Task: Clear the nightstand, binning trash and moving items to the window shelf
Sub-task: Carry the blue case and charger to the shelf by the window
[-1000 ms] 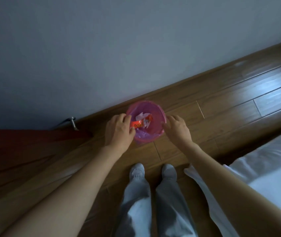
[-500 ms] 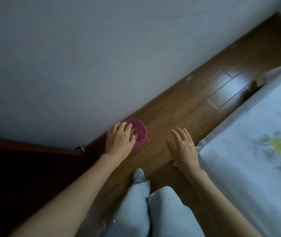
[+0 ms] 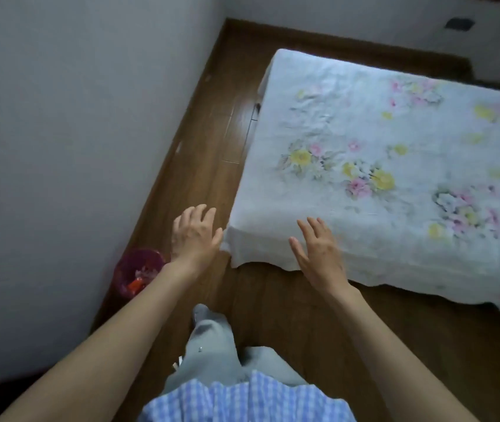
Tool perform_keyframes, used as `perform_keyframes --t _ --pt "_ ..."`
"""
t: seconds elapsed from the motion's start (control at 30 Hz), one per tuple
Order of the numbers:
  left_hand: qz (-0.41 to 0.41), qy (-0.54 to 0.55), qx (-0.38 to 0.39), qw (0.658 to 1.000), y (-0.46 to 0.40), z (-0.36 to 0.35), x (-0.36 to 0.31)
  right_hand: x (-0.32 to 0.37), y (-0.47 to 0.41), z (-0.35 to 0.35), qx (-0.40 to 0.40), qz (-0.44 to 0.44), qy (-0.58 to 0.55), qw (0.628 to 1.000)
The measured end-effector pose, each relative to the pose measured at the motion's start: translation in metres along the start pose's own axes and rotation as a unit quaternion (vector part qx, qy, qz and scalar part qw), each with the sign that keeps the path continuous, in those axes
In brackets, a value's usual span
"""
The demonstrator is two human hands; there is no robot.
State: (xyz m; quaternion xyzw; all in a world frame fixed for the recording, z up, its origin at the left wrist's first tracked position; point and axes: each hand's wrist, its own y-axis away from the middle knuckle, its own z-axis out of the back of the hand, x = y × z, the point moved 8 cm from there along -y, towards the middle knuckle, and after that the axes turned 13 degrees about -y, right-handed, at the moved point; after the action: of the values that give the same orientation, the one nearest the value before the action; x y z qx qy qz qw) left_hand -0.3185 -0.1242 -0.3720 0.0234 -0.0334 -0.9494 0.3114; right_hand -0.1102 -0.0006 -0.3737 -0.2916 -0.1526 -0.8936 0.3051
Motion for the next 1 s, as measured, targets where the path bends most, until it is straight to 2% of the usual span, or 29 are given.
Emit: perform_keyframes --t 0.23,0.6,0.73,1.0 --pt "-0.186 0.013 -0.008 0.982 0.001 0.027 -0.183 -0.104 0.084 0.115 -0.125 -0.136 -0.006 0.983" --pt "-0.423 -0.007 -0.027 0.906 -0.017 0.051 -0.437 -0.242 0.169 0.256 -0.292 -0.294 0.007 0.910" --pt "-0.493 0.005 -0.035 0.869 -0.028 0.067 -0.531 -0.289 0.185 0.305 -0.344 -0.343 0.017 0.874" --pt "-0.644 -0.006 -0.051 0.763 -0.005 0.074 -0.711 -0.363 0.250 0.369 -0.455 -0.436 0.022 0.776"
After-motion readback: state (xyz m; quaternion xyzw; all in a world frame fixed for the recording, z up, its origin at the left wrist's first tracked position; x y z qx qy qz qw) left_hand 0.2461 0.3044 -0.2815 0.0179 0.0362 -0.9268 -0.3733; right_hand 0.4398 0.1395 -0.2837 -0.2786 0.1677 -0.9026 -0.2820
